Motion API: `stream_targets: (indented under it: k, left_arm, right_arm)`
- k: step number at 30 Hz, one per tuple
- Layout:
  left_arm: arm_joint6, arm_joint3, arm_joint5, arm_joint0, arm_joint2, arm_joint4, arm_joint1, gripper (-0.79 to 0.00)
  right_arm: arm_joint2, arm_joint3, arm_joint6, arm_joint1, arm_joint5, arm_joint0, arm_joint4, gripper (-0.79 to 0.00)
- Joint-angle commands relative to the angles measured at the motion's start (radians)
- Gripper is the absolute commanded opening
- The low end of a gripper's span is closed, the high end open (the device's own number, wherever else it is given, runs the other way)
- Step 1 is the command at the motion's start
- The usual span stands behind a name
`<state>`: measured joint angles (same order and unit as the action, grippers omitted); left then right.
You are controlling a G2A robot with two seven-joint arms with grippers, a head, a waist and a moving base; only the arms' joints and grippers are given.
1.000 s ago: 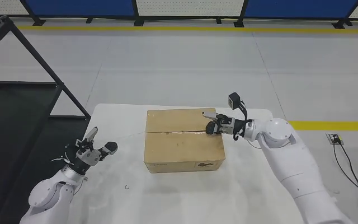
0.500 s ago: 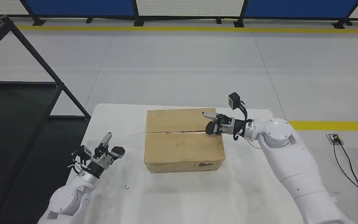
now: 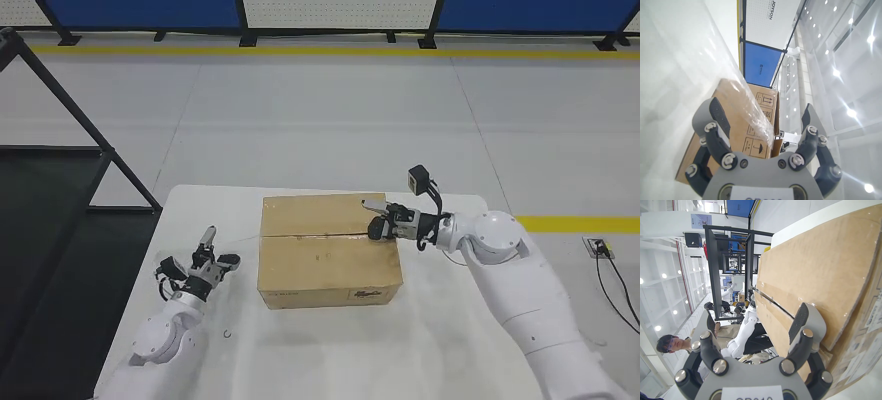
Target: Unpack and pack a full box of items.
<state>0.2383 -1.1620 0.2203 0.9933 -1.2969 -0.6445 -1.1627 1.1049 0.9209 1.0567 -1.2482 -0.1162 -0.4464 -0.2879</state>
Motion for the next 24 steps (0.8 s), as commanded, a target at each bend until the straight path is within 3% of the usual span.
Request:
stream_targets:
  k: [1,11,24]
  left_arm:
    - [-0.009,0.03,0.018,-0.023,0.01,-0.008,-0.007,0.0]
    - [-0.034,0.106,0.13,-0.068,-0.014,-0.06,-0.028,0.0]
    - [-0.012,0.002,0.169,-0.026,-0.146,-0.083,-0.015,0.0]
  right_arm:
    - [0.0,0.0,0.0,0.0,0.0,0.0,0.0,0.0]
    - [0.0,0.0,0.0,0.0,0.0,0.0,0.0,0.0]
    - [0.0,0.0,0.0,0.0,0.0,0.0,0.0,0.0]
